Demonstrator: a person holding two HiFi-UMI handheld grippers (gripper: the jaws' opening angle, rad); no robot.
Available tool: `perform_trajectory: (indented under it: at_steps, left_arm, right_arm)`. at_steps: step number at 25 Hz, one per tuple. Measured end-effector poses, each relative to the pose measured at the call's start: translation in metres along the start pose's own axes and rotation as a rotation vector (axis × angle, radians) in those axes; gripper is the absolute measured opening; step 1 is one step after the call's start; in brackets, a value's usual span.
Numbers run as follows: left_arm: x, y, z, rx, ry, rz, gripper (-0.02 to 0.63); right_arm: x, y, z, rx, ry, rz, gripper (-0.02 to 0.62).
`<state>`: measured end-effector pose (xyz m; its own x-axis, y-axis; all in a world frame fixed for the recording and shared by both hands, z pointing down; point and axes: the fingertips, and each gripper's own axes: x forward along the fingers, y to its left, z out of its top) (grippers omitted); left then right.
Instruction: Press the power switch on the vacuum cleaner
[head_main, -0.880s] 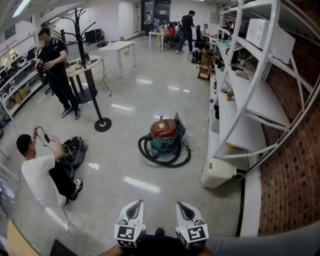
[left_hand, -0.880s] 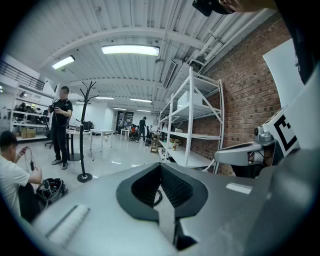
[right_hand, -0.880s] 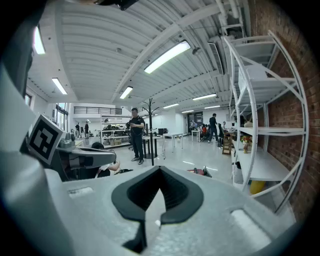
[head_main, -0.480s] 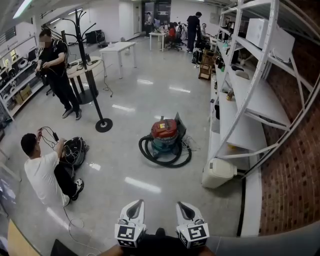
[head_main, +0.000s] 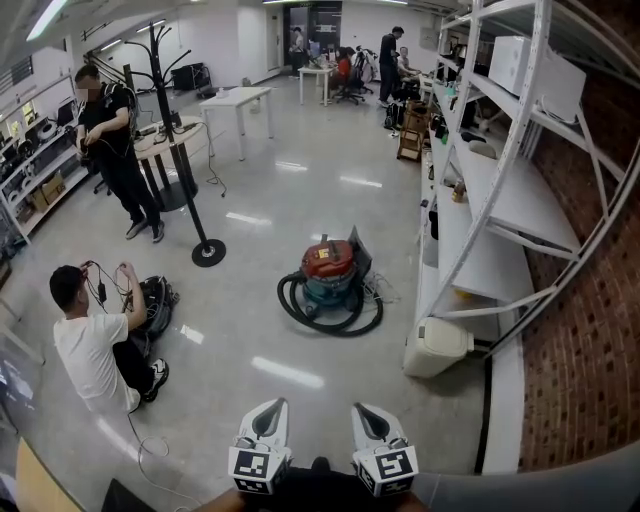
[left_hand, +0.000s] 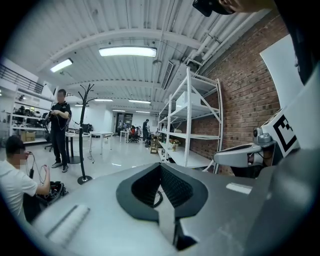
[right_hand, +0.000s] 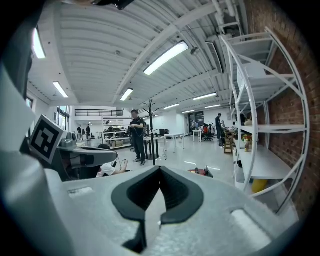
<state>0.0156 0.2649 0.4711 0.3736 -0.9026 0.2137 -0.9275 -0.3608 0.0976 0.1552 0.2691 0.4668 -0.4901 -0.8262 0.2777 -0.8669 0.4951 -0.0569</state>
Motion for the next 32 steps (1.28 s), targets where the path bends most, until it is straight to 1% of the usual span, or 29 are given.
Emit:
perform_trajectory:
  at_steps: [6, 12, 19, 23, 28, 32]
  left_arm:
    - [-0.005, -0.002, 0.0, 0.015, 0.005, 0.015, 0.015]
    - [-0.004, 0.004, -0.004, 0.017, 0.018, 0.028, 0.015]
    - [0.02, -0.005, -0.004, 0.008, 0.024, -0.029, 0.015]
    - [0.037, -0.003, -0.01, 0.036, 0.024, -0.057, 0.015]
    - [0.056, 0.012, -0.013, -0.019, 0.057, -0.065, 0.015]
    - [0.078, 0.03, -0.017, -0.026, 0.065, -0.061, 0.015]
  right_arm:
    - [-0.001, -0.005, -0.004, 0.041, -0.013, 0.007, -0.008]
    - [0.006, -0.006, -0.01, 0.052, -0.003, 0.014, -0.008]
    - [0.008, -0.019, -0.014, 0.06, 0.027, -0.03, -0.008]
    - [0.017, -0.026, -0.017, 0.057, 0.045, -0.051, -0.008]
    - [0.039, -0.033, -0.015, 0.053, 0.077, -0.062, -0.008]
    - [0.066, -0.039, -0.015, 0.044, 0.106, -0.062, -0.008]
